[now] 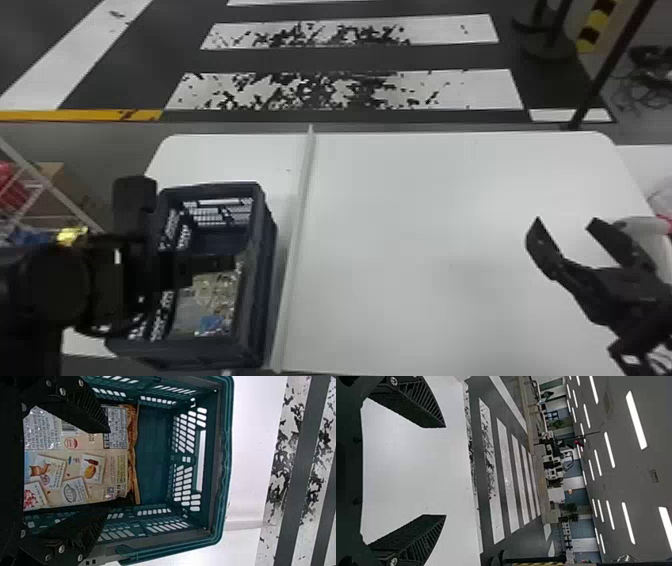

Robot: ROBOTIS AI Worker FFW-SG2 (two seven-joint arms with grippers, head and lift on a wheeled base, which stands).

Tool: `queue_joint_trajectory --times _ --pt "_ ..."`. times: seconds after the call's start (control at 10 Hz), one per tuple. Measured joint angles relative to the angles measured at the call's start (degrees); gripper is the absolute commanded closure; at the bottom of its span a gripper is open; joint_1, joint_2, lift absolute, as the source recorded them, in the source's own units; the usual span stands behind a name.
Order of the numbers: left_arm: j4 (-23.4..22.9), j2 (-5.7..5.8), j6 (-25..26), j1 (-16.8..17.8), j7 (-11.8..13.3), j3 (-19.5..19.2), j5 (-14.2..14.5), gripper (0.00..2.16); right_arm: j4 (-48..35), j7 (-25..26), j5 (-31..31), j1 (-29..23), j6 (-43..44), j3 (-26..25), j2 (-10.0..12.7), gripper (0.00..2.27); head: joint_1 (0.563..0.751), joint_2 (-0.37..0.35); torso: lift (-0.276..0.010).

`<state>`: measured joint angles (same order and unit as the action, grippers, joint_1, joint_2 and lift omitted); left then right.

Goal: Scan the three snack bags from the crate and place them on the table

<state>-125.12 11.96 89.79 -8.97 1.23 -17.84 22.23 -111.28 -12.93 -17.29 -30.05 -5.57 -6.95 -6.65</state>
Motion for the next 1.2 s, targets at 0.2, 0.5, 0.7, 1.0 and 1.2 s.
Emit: queue_joint_trajectory --times 0.2,0.5,0.7,1.0,1.2 --pt "-0.78 -1.45 0.0 -2.07 -0.02 -0.11 -0.21 0.21 -0.07 -0.03 -0.05 0.08 -0.01 0.3 -0.46 0.08 0.695 0.095 -0.062" --pt "-1.26 -2.02 0.0 -4.52 -0.13 -0.9 -0.55 0.21 -0.3 -0.08 -0.28 -0.02 -0.01 0.98 -1.31 0.08 0.695 0.111 -0.062" --pt "-1.08 -2.37 0.0 -4.22 -0.28 -0.21 -2.88 0.21 -0.76 -0.26 -0.96 -1.32 1.14 0.64 -1.85 0.08 0.695 0.116 -0.062" --pt "1.74 -2.49 0.0 -2.26 -0.41 2.28 -5.04 0.21 -1.35 -1.19 -2.53 -2.81 2.66 -1.05 -2.14 0.08 0.695 0.085 -0.062" --pt "4.09 -2.88 0.0 -1.66 -0.38 3.91 -6.01 0.21 -1.39 -1.66 -3.02 -3.36 3.22 -1.92 -2.21 0.08 0.695 0.064 -0.062"
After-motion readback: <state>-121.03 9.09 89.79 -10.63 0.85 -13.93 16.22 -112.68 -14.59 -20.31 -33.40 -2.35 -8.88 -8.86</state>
